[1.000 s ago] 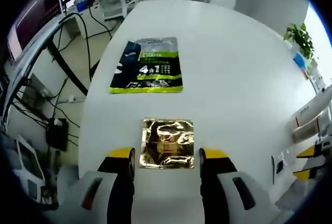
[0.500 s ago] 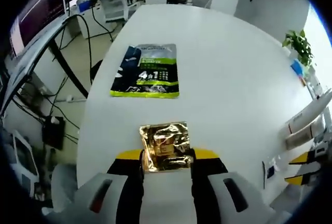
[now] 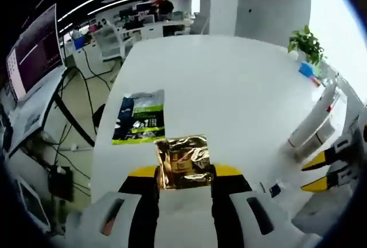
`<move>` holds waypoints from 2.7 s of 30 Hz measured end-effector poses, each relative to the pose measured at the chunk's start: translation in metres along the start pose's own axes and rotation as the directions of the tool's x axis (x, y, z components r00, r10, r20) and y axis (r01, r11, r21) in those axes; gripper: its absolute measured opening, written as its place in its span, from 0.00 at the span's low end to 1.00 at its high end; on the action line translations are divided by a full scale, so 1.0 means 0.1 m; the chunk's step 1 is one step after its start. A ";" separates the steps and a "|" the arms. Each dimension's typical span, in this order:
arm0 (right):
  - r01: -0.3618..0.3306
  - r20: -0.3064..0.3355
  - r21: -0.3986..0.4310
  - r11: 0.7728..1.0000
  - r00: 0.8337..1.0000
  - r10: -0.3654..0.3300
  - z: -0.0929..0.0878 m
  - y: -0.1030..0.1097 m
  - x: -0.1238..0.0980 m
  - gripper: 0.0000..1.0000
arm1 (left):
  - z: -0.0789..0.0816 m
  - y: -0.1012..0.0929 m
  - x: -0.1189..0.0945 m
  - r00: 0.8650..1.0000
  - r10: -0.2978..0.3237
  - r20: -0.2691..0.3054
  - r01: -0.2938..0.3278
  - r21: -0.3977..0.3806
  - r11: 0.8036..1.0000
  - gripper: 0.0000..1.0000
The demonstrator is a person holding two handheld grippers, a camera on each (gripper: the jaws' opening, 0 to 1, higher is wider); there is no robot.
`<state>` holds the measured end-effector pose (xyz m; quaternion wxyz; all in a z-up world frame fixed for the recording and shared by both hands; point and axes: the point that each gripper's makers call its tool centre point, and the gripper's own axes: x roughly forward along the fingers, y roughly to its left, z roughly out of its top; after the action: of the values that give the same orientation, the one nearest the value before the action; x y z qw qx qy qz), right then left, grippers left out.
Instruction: Arrange the skincare products in the storage area until every visible bottle or jar stands upright without overlapping.
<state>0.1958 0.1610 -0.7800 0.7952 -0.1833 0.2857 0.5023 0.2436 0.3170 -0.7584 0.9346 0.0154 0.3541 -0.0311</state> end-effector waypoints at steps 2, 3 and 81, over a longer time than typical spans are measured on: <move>-0.006 0.088 0.041 0.999 0.996 0.003 0.16 -0.01 -0.06 0.12 | 0.05 -0.20 -0.14 0.998 -0.046 0.051 0.046 0.018 0.999 0.31; -0.013 0.123 0.071 0.997 0.992 0.005 0.22 -0.02 -0.08 0.12 | 0.08 -0.30 -0.23 0.994 -0.075 0.083 0.073 0.027 0.997 0.31; -0.537 0.483 0.451 0.713 0.819 0.311 0.76 0.33 -0.42 0.00 | 0.23 -0.82 -0.90 0.750 -0.492 0.442 0.660 -0.447 0.604 0.00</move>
<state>0.1722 0.1899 -0.6948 0.7115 0.2331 0.3007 0.5908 0.1856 0.2384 -0.6823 0.8703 -0.3898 0.1985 -0.2264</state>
